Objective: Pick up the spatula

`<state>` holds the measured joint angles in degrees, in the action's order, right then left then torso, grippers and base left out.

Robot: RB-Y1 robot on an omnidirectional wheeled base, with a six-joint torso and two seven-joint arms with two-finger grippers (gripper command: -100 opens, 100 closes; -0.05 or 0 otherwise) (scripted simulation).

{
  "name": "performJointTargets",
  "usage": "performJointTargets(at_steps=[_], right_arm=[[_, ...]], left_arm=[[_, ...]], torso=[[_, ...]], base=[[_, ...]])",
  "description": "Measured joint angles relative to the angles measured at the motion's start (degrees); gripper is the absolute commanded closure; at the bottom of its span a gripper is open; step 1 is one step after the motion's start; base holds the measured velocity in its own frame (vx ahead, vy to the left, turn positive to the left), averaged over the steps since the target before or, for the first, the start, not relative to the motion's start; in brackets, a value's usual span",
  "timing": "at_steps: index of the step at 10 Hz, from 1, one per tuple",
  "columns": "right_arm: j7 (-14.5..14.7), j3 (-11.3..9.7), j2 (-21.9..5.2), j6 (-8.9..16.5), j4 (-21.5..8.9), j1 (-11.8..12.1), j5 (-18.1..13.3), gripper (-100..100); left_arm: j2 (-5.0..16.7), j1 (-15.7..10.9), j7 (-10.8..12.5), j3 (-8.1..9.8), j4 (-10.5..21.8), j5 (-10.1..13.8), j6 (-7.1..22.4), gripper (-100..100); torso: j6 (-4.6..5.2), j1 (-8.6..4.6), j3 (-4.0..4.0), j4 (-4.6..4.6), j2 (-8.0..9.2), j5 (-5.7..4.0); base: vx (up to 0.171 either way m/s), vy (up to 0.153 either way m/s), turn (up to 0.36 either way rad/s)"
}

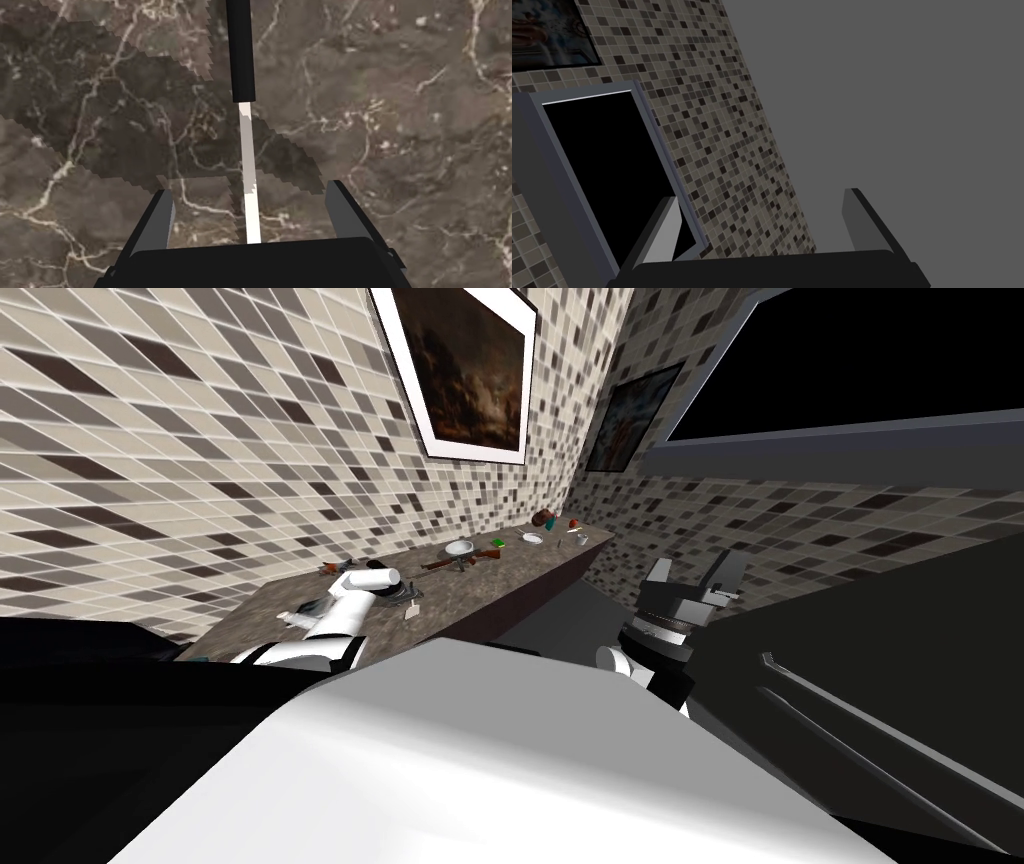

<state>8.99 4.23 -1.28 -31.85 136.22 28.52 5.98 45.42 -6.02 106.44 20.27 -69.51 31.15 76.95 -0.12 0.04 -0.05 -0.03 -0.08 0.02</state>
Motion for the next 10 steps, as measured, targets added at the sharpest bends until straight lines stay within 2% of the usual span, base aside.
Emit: performJointTargets(at_steps=[1, 5, 6, 7, 9, 10], right_arm=[[0.00, 0.00, 0.00, 0.00, 0.00, 0.00, 0.00, 0], [0.00, 0.00, 0.00, 0.00, 0.00, -0.01, 0.00, 0], [0.00, 0.00, 0.00, 0.00, 0.00, -0.01, 0.00, 0], [0.00, 0.00, 0.00, 0.00, 0.00, -0.01, 0.00, 0], [0.00, 0.00, 0.00, 0.00, 0.00, -0.01, 0.00, 0], [0.00, 0.00, 0.00, 0.00, 0.00, -0.01, 0.00, 0]], left_arm=[[-0.04, 0.02, -0.13, 0.00, 0.08, -0.03, -0.20, 100], [-0.04, 0.01, -0.09, 0.02, 0.08, -0.02, -0.18, 100], [-0.04, 0.01, -0.09, 0.02, 0.08, -0.02, -0.18, 0], [-0.04, 0.01, -0.09, 0.02, 0.08, -0.02, -0.18, 100], [1.22, -0.68, 1.13, -0.23, -1.14, 0.60, 1.83, 100], [1.33, -0.78, 1.22, -0.22, -1.16, 0.66, 2.02, 0]], torso=[[0.02, -0.02, 0.04, 0.02, 0.07, 0.00], [0.03, 0.01, 0.06, 0.02, 0.10, 0.01], [0.03, 0.01, 0.06, 0.02, 0.10, 0.01], [0.03, 0.01, 0.06, 0.02, 0.10, 0.01], [0.06, -0.06, 0.15, 0.07, 0.25, -0.04], [0.02, -0.03, 0.13, 0.05, 0.21, 0.00]], base=[[0.000, 0.000, 0.000], [0.000, 0.000, 0.000], [0.000, 0.000, 0.000], [-0.026, -0.003, -0.054], [-0.035, -0.003, -0.038], [0.000, 0.000, 0.000]])
